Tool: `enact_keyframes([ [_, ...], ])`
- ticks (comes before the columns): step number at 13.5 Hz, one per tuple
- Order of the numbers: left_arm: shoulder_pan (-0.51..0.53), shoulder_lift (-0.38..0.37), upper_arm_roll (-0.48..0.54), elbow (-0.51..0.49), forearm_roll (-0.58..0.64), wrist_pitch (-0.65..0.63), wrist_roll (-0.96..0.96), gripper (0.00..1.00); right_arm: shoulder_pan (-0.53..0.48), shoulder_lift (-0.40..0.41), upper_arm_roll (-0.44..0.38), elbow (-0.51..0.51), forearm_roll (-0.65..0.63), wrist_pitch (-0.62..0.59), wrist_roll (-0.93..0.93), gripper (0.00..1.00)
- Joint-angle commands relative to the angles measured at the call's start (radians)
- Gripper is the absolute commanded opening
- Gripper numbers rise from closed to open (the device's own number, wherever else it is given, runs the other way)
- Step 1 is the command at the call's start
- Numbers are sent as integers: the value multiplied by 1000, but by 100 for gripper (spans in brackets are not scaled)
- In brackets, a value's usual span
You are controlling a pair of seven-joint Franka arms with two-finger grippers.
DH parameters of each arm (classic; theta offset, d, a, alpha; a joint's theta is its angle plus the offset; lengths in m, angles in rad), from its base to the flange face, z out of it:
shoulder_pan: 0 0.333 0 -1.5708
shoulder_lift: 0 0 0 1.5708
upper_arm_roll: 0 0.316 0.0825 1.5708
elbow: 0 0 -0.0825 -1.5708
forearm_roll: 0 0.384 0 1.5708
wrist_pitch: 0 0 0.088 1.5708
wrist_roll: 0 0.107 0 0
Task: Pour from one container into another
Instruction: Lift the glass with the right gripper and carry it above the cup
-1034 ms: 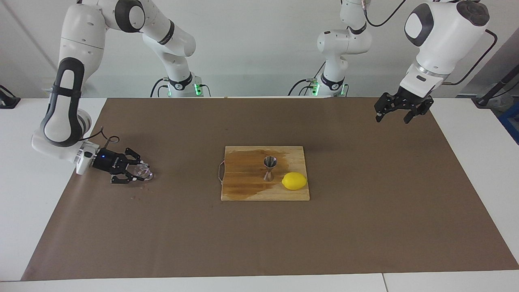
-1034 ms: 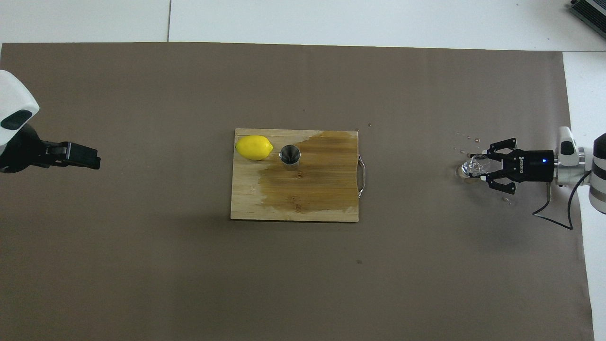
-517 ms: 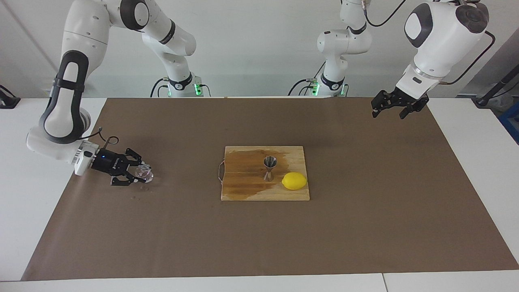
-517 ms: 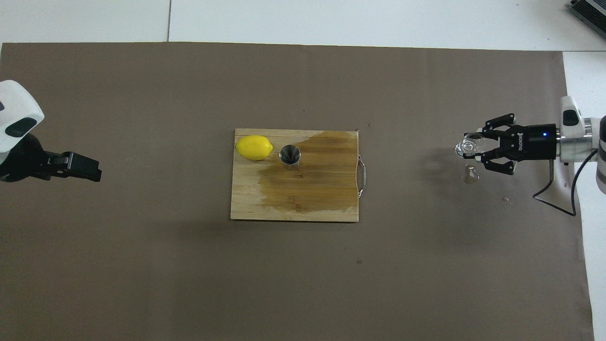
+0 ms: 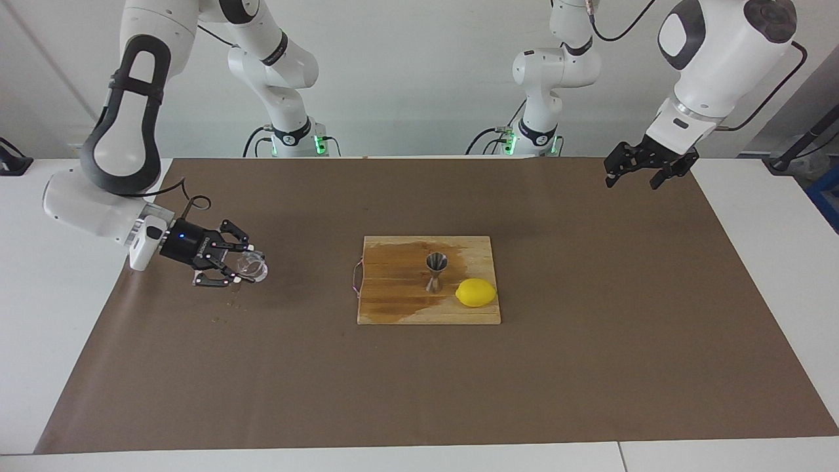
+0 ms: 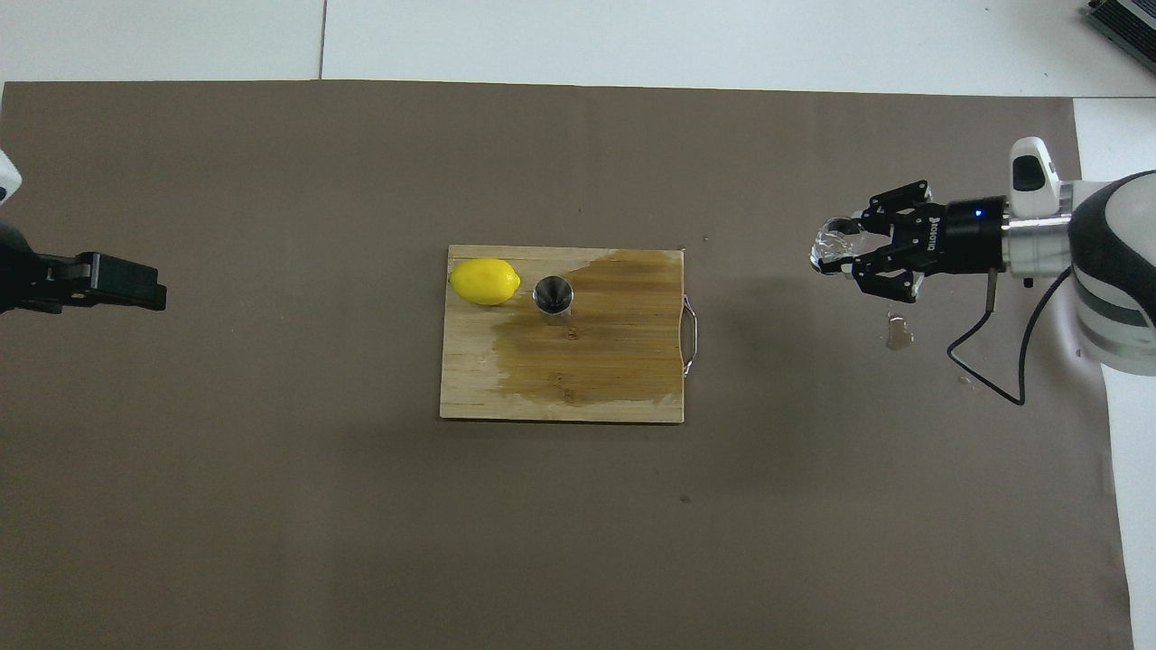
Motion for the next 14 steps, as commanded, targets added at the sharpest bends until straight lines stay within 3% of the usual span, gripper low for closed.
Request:
enact_keyframes([
  [1, 0, 0, -9, 40, 39, -16, -8, 100, 78, -21, 3, -18, -23, 95, 101, 7],
  [6, 6, -1, -9, 74, 27, 4, 38, 100, 241, -32, -1, -9, -31, 258, 273, 6],
  [12, 13, -9, -6, 56, 22, -31, 41, 100, 411, -56, -1, -6, -279, 357, 564, 5],
  [14, 14, -11, -6, 56, 22, -113, 41, 100, 448, -58, -1, 6, -339, 383, 648, 5],
])
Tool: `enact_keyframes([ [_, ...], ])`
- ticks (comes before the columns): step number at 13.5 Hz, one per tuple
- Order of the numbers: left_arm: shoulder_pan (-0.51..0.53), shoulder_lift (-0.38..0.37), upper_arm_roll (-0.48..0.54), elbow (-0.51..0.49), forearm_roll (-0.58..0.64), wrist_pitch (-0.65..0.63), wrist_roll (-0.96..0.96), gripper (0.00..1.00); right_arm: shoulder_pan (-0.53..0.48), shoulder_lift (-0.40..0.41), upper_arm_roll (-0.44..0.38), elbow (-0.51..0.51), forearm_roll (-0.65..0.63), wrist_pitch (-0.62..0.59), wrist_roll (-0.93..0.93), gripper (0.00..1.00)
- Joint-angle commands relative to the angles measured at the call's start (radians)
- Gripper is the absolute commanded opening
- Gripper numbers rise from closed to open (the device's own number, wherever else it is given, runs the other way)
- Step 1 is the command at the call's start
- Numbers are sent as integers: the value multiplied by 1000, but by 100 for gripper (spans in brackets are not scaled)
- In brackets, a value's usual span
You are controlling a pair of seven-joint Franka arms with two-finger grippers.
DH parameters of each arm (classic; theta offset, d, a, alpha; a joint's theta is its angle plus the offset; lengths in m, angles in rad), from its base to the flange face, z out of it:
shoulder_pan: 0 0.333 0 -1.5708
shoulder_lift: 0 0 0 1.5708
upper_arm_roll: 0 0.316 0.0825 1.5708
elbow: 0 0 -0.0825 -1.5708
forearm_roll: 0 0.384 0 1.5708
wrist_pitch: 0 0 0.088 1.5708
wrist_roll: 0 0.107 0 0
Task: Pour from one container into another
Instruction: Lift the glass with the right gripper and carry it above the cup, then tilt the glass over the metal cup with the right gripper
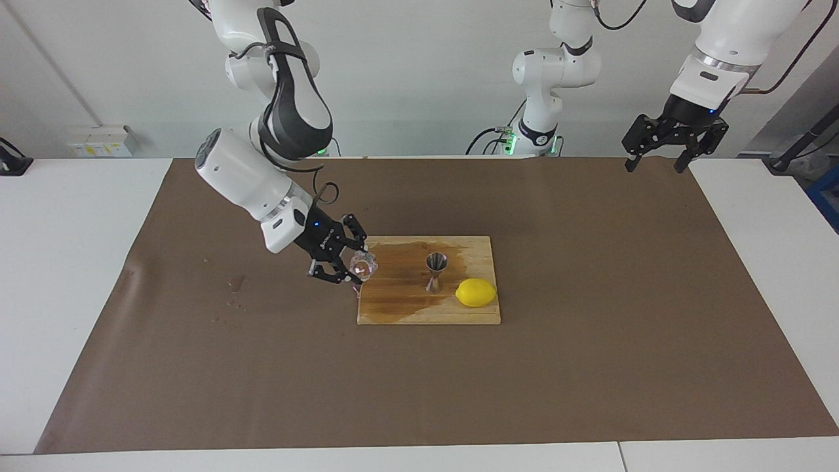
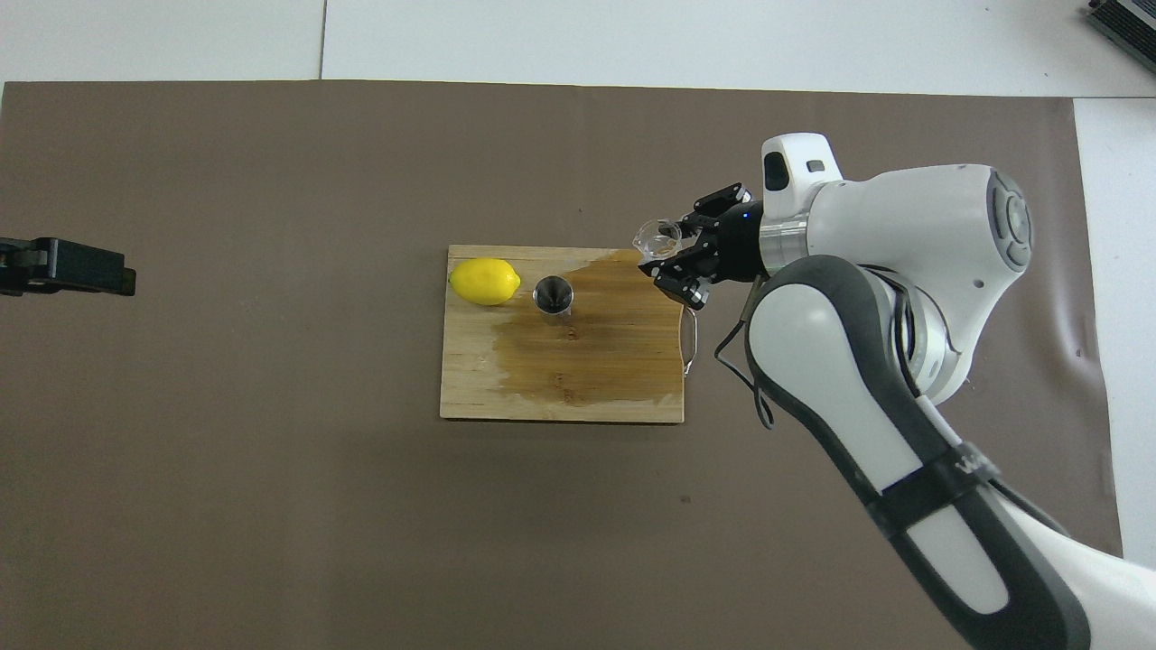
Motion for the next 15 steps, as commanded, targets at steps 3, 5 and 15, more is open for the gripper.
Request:
enact_keyframes([
  [3, 7, -17, -3, -7, 7, -185, 16, 100, 64, -13, -2, 21, -171, 50, 233, 4],
  [5, 9, -18, -1, -7, 7, -263, 16, 100, 90, -10, -2, 43, -264, 49, 342, 4],
  [15, 7, -18, -1, -7, 7, -327, 15, 100, 176, 32, -3, 54, -429, 23, 469, 0],
])
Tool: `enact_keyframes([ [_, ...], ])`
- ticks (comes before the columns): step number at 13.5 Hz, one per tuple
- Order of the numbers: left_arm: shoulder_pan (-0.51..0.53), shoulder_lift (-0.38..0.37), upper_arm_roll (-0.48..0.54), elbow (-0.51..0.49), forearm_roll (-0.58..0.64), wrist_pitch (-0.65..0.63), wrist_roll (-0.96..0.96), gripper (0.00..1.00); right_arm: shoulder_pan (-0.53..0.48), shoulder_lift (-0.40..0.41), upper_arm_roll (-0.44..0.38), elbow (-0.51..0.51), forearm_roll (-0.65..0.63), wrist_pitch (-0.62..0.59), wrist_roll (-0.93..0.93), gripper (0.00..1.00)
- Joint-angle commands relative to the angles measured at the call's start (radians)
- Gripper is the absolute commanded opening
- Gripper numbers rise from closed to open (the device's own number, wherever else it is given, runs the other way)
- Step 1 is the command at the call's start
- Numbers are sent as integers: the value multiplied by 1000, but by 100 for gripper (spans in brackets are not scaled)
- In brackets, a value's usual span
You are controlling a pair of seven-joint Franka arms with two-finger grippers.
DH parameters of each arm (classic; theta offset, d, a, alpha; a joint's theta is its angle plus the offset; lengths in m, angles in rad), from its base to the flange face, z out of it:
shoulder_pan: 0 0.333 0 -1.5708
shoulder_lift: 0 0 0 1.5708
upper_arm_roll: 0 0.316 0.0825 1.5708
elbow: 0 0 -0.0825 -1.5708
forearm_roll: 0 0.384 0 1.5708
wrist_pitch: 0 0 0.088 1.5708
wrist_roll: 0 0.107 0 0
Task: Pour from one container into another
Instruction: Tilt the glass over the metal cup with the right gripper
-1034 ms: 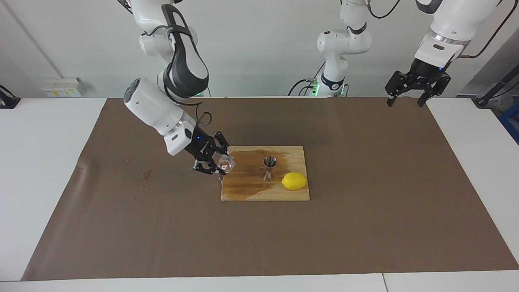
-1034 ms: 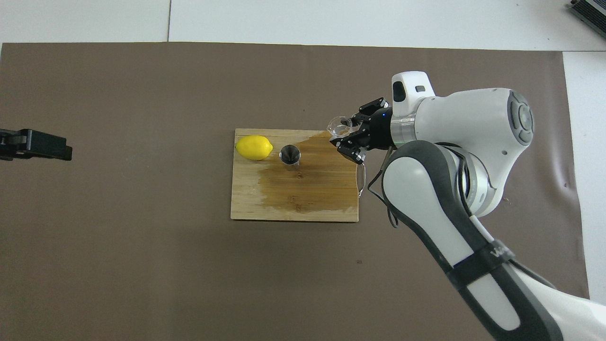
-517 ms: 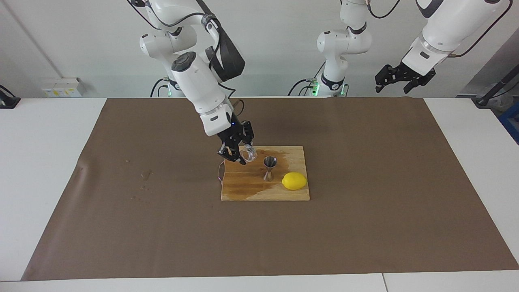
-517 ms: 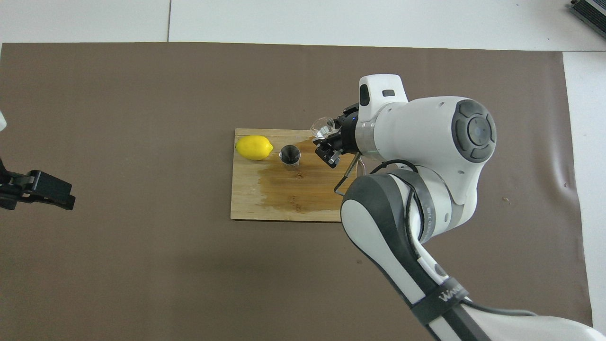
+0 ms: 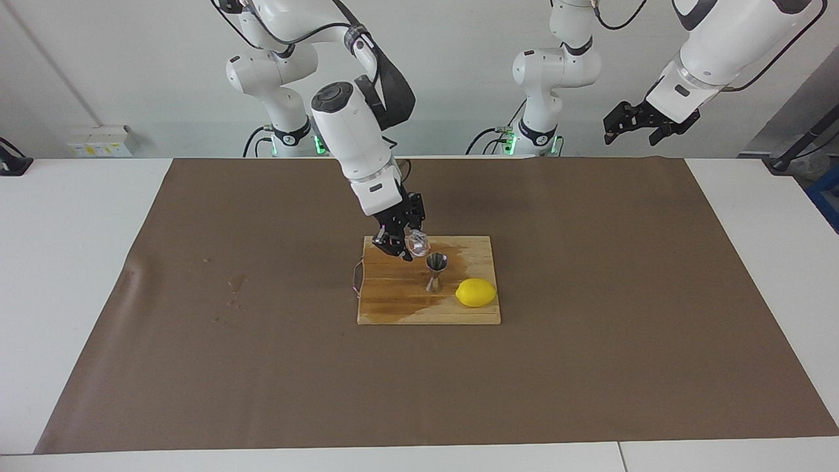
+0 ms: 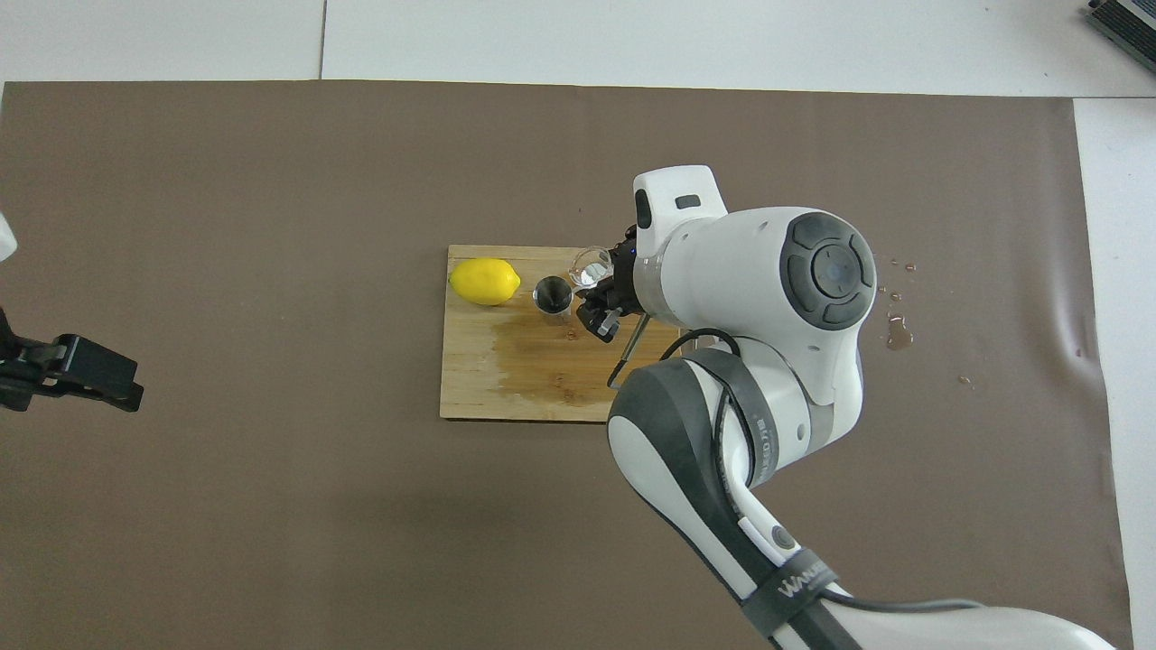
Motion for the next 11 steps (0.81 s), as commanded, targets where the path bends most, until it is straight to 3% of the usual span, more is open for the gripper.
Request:
enact_keyframes([
  [1, 7, -17, -2, -8, 7, -15, 15, 100, 21, 21, -3, 18, -78, -17, 86, 0],
  [11, 7, -18, -2, -8, 7, -17, 15, 100, 46, 102, -2, 183, -223, -232, 224, 0],
])
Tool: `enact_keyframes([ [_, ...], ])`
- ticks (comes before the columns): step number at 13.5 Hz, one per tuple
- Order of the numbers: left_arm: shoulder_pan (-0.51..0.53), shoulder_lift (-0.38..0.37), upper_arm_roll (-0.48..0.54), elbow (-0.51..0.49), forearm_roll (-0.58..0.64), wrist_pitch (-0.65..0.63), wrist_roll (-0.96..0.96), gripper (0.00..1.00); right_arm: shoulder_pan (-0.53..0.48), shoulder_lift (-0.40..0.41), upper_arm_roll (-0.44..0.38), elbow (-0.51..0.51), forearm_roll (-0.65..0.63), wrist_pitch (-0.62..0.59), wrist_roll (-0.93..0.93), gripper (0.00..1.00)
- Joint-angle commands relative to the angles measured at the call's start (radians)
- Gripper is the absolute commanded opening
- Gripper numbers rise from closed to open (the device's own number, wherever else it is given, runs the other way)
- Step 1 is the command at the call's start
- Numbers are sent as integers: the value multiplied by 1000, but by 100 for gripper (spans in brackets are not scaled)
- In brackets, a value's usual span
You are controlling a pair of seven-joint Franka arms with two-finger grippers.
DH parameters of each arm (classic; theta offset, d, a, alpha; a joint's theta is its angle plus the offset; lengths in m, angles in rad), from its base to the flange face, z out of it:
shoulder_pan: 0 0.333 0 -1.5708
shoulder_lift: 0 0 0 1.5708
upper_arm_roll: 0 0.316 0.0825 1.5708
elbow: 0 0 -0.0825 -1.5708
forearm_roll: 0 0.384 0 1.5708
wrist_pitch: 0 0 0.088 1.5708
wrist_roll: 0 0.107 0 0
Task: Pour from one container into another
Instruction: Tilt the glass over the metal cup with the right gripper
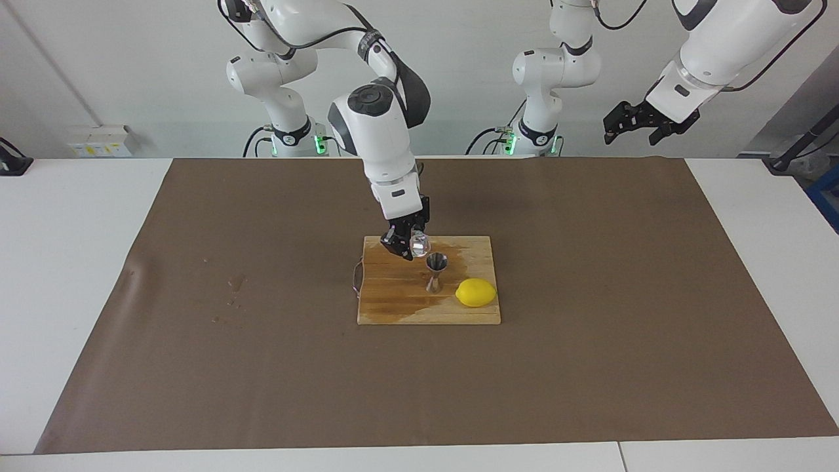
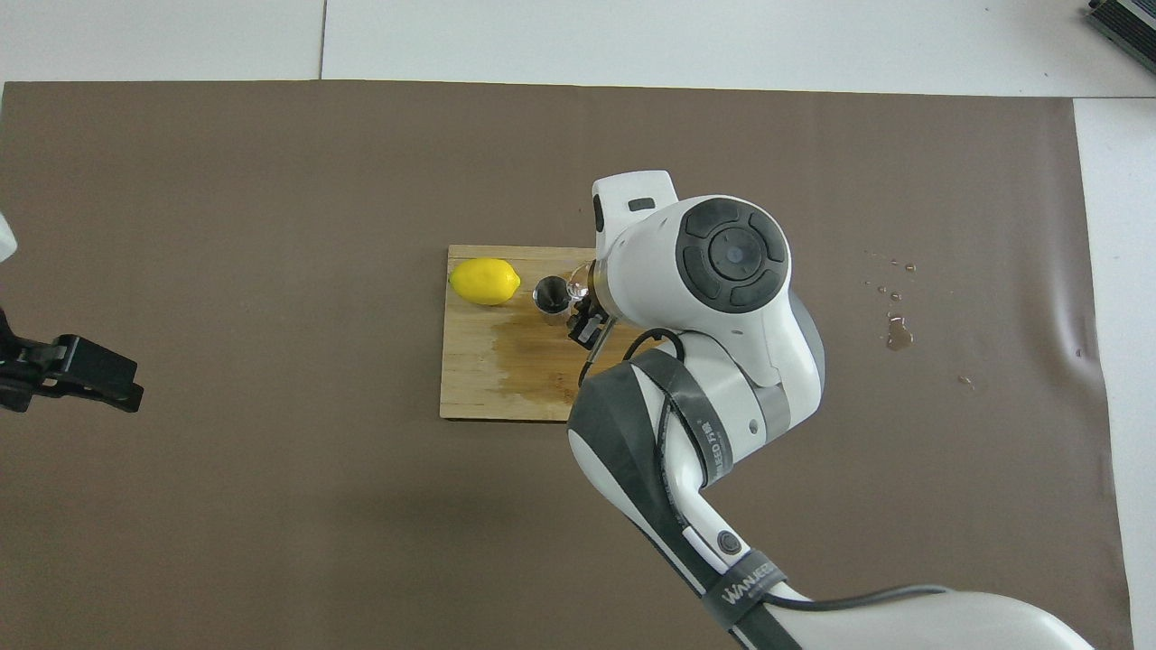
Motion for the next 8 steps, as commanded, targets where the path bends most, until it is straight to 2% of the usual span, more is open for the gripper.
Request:
enact_keyframes([
  [1, 8, -17, -2, -8, 7, -15, 15, 100, 19, 35, -2, 58, -47, -65, 64, 0],
  [8, 7, -18, -2, -8, 7, -15, 15, 100, 43, 96, -2, 159, -84, -169, 140, 0],
])
